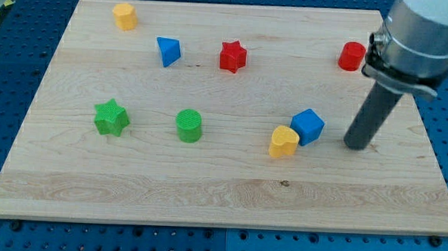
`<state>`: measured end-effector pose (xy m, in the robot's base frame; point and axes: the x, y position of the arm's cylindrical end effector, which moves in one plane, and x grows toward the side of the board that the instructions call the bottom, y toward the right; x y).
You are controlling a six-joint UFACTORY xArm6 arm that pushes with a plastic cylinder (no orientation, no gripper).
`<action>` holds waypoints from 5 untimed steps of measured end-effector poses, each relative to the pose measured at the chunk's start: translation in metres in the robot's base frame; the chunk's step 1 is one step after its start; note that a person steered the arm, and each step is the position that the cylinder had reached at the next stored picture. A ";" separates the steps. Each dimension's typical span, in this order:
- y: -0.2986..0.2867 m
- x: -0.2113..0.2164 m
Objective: Move the blue cube right above the yellow heart
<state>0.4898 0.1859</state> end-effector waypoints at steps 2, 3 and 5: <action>-0.021 -0.013; -0.018 0.005; -0.043 0.015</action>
<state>0.5048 0.1426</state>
